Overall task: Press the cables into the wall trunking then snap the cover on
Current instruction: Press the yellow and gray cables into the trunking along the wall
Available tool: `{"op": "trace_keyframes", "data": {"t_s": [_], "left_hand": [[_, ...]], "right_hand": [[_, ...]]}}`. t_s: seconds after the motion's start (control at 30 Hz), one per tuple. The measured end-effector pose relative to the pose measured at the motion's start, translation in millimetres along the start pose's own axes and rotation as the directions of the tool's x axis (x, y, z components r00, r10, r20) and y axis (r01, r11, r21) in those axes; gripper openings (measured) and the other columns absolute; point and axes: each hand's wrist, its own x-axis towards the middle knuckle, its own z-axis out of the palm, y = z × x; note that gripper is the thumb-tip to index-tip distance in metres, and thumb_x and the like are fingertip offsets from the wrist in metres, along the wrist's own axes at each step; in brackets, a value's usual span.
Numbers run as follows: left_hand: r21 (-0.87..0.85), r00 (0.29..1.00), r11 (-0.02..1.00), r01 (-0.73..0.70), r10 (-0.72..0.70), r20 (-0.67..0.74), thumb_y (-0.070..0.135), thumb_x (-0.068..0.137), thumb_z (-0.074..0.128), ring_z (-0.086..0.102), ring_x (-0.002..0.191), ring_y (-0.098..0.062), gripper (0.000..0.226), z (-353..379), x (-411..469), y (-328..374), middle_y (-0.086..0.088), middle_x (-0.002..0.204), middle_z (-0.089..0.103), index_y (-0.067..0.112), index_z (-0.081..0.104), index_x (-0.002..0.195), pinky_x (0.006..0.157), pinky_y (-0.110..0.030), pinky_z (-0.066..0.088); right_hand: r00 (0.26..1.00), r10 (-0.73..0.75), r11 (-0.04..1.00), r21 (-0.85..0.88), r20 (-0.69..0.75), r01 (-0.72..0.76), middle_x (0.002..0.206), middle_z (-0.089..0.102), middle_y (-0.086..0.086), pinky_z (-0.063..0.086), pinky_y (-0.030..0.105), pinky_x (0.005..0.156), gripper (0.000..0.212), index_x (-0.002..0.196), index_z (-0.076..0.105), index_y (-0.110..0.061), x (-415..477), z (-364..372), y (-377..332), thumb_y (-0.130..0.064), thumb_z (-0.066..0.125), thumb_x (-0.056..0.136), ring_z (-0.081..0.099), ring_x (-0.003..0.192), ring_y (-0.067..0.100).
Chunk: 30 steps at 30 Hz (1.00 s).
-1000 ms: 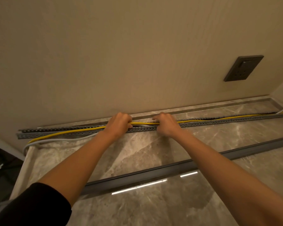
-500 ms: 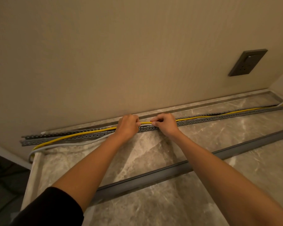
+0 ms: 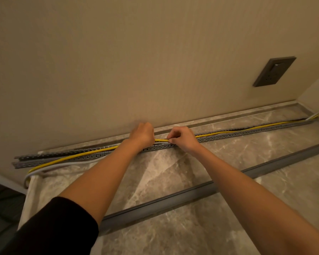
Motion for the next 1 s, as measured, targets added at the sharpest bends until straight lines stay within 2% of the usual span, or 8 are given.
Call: {"op": "trace_keyframes", "data": {"t_s": [0.1,0.3,0.4,0.57,0.67,0.77,0.9,1.0], "left_hand": [[0.155,0.992,0.980,-0.120,0.124,-0.015,0.006,0.090,0.050,0.056,0.111,-0.038,0.026,-1,-9,6,-0.022,0.120,0.058,0.002,0.061,0.113,0.089,-0.039,0.045],[0.313,0.981,0.931,-0.188,0.192,0.019,0.010,0.094,0.049,0.056,0.110,-0.039,0.024,3,-14,7,-0.022,0.119,0.058,0.001,0.060,0.113,0.086,-0.040,0.045],[0.279,0.987,0.949,-0.144,0.157,-0.023,0.018,0.094,0.051,0.057,0.109,-0.038,0.026,4,-15,3,-0.021,0.118,0.061,0.004,0.063,0.113,0.086,-0.039,0.046],[0.081,0.988,0.996,0.030,-0.017,-0.151,0.019,0.092,0.058,0.058,0.106,-0.039,0.026,16,-17,3,-0.024,0.112,0.063,-0.004,0.059,0.105,0.081,-0.041,0.047],[0.000,0.979,0.993,0.116,-0.114,-0.167,0.022,0.086,0.067,0.062,0.100,-0.037,0.028,14,-13,5,-0.023,0.106,0.065,-0.004,0.063,0.097,0.078,-0.040,0.049],[-0.005,0.972,0.983,0.183,-0.181,-0.149,0.022,0.084,0.068,0.059,0.108,-0.036,0.030,13,-7,7,-0.019,0.113,0.064,0.002,0.062,0.104,0.085,-0.040,0.048],[0.051,0.979,0.983,0.178,-0.171,-0.113,0.021,0.085,0.069,0.057,0.113,-0.035,0.034,11,-3,10,-0.019,0.119,0.061,0.002,0.060,0.112,0.089,-0.041,0.047],[0.038,0.989,0.993,0.114,-0.109,-0.099,0.017,0.086,0.067,0.058,0.108,-0.037,0.026,10,-5,8,-0.021,0.114,0.062,-0.001,0.061,0.104,0.086,-0.042,0.046]], "right_hand": [[1.000,0.011,1.000,-0.008,-0.026,-0.011,0.092,0.073,0.017,0.043,0.021,0.070,0.027,0.059,0.062,-0.013,-1,1,2,0.003,0.063,0.081,0.058,0.082,0.013],[0.999,0.046,0.999,0.013,-0.011,-0.046,0.090,0.068,0.011,0.041,0.021,0.069,0.009,0.086,0.069,0.003,1,2,2,0.003,0.061,0.083,0.056,0.084,0.013],[1.000,0.011,1.000,0.018,-0.019,-0.011,0.083,0.061,0.008,0.040,0.021,0.068,0.016,0.073,0.058,-0.012,2,4,3,0.001,0.062,0.083,0.054,0.081,0.015],[0.999,-0.033,0.999,-0.032,0.011,0.034,0.098,0.071,0.018,0.040,0.021,0.072,0.012,0.092,0.071,0.001,1,3,4,-0.001,0.060,0.085,0.055,0.083,0.014],[0.999,-0.024,1.000,0.008,0.049,0.023,0.093,0.071,0.016,0.042,0.022,0.066,0.009,0.088,0.070,-0.002,-1,0,4,-0.009,0.067,0.083,0.056,0.081,0.014],[0.995,-0.036,0.999,0.020,0.095,0.034,0.083,0.062,0.008,0.040,0.022,0.062,0.013,0.078,0.061,-0.011,-1,0,4,-0.013,0.075,0.077,0.054,0.080,0.016],[0.988,-0.077,0.991,-0.098,0.137,0.091,0.087,0.057,0.002,0.038,0.027,0.073,0.023,0.077,0.054,-0.015,-1,-1,5,-0.010,0.076,0.074,0.050,0.084,0.016],[0.986,-0.106,0.970,-0.203,0.126,0.130,0.087,0.056,0.004,0.035,0.028,0.074,0.039,0.060,0.041,-0.020,2,0,3,-0.007,0.075,0.074,0.047,0.084,0.017]]}}
